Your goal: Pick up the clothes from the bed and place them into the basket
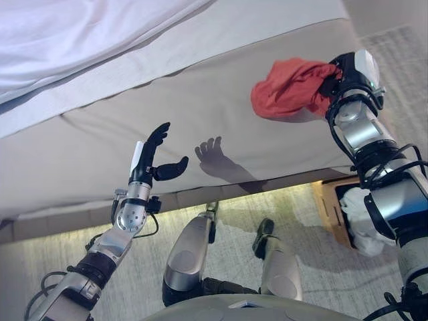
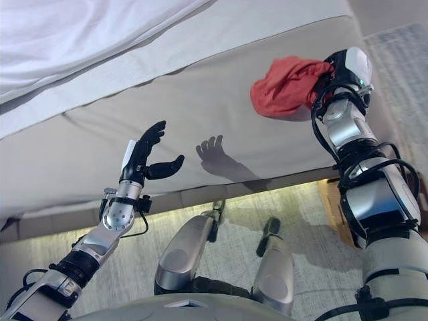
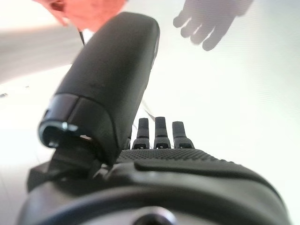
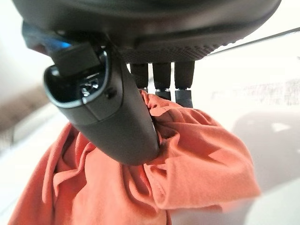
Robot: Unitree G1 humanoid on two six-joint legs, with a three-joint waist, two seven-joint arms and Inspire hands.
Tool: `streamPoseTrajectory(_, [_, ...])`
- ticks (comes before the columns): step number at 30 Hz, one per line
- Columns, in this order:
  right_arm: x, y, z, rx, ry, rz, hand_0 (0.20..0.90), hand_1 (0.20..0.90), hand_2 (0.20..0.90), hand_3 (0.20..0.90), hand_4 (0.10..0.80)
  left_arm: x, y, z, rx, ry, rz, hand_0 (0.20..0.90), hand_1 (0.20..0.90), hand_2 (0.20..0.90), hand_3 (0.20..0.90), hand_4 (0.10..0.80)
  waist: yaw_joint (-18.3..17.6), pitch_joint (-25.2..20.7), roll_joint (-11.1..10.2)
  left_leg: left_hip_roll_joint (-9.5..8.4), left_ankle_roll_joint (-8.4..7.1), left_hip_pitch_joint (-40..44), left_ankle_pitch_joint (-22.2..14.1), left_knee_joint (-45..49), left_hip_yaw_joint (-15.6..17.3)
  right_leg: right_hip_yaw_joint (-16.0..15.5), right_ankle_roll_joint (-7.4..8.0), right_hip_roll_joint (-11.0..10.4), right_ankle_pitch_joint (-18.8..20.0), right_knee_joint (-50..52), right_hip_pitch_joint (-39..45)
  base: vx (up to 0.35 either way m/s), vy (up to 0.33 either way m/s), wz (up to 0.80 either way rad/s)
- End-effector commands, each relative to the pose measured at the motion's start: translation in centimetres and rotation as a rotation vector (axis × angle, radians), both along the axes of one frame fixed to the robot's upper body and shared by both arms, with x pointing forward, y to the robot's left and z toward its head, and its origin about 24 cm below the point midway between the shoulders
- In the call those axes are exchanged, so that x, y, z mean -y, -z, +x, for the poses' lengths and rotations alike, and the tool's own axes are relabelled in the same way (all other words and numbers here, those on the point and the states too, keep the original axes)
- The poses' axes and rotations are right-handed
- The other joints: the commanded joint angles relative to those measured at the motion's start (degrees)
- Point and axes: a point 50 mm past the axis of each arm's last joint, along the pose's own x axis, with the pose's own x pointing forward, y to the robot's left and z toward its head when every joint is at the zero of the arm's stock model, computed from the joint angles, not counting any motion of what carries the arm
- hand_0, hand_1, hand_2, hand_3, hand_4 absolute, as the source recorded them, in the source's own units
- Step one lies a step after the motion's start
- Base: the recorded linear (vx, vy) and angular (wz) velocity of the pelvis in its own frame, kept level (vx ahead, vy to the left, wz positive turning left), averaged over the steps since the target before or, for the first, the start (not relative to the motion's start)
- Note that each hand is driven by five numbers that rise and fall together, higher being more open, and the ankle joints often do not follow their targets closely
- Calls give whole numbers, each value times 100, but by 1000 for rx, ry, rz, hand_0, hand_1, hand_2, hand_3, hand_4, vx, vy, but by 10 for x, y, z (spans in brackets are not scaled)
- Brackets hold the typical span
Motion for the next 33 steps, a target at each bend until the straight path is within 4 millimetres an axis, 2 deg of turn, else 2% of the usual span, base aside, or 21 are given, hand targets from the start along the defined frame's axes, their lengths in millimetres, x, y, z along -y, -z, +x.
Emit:
streamPoseTrajectory(1, [35,-30,-20,107,60,-122,300,300,300,200,100,-4,0,-3,39,-42,-19,900,900,900,900,800,-316,-1213,-227,455,-198,291,-477,-128,204,74,-188,170,248,-392,20,131,39,-37])
streamPoseTrajectory(6, [56,-11,-34,47,95,-90,300,300,300,200,100,-4,8,-2,-3,-42,2,900,900,900,900,800,-637,-1664,-300,565,-292,742,-389,-649,450,328,-95,276,526,-970,303,93,23,-34])
streamPoseTrajectory(13, [81,17,-52,-35,172,-51,300,300,300,200,100,1,16,0,-38,-13,28,900,900,900,900,800,-946,-1956,-334,684,-409,1176,-280,-1208,712,518,3,376,782,-1493,516,37,-6,-25])
streamPoseTrajectory(26, [110,67,-76,-243,299,65,300,300,300,200,100,16,16,8,-57,67,57,900,900,900,900,800,-1297,-2015,-288,761,-486,1319,-360,-1250,995,742,8,509,915,-1760,521,10,-48,-19])
streamPoseTrajectory(33, [123,88,-86,-333,363,137,300,300,300,200,100,20,17,10,-65,91,62,900,900,900,900,800,-1359,-1923,-161,795,-537,1303,-334,-1250,1015,797,-48,574,901,-1782,474,24,-64,0])
